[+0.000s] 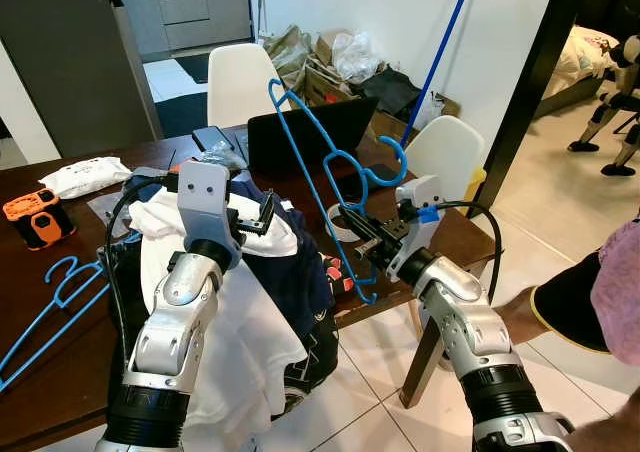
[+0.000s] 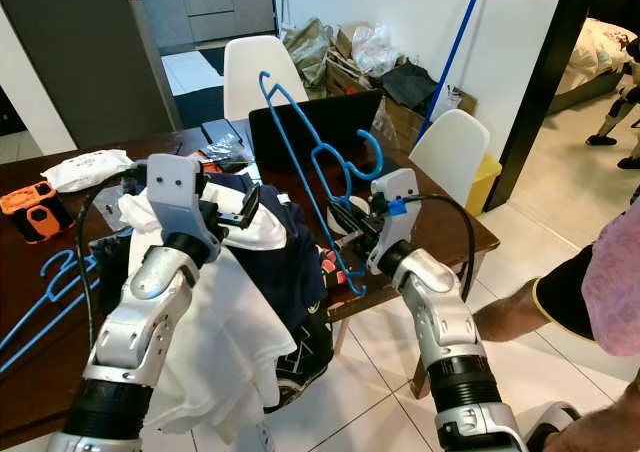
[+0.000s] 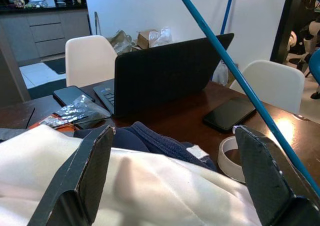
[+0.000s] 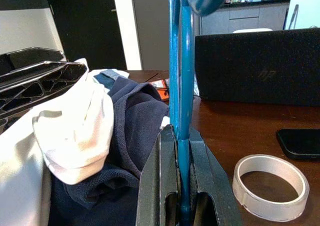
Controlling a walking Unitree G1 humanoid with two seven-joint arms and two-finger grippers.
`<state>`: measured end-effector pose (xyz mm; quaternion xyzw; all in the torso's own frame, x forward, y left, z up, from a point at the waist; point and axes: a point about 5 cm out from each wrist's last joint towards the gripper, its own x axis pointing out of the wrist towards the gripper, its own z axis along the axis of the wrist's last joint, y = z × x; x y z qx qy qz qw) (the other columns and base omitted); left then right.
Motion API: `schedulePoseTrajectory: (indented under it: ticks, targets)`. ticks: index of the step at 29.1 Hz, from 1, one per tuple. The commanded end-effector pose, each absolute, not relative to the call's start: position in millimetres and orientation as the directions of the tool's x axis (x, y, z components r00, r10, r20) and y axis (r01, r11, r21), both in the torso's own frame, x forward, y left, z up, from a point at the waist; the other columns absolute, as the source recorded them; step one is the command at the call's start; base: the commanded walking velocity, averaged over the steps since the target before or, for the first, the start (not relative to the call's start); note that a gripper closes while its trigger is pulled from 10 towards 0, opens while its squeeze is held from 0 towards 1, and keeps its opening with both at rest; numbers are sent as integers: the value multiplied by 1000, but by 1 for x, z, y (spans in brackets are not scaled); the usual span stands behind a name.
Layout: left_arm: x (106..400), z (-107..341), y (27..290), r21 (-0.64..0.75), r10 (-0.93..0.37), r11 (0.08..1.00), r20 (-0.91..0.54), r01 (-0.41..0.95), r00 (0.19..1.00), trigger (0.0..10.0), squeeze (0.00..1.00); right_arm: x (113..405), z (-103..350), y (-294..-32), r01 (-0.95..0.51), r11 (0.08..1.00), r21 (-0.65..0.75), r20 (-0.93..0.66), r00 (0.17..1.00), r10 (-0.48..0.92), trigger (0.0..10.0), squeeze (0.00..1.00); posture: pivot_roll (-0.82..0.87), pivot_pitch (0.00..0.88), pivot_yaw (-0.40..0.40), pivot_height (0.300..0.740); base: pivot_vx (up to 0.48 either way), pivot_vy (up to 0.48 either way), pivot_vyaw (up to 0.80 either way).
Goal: Hang hanger
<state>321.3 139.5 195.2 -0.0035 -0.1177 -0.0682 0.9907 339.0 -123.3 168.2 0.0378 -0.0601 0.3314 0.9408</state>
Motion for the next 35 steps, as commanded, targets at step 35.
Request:
schedulePoseTrajectory:
  ticks: [35]
  targets:
    - [319,196,134,11,-206,978,244,210,948,10000,0,338,184,-118,-652,754,80,236,747,622,10000,0,22,0,34,740,0,0,73]
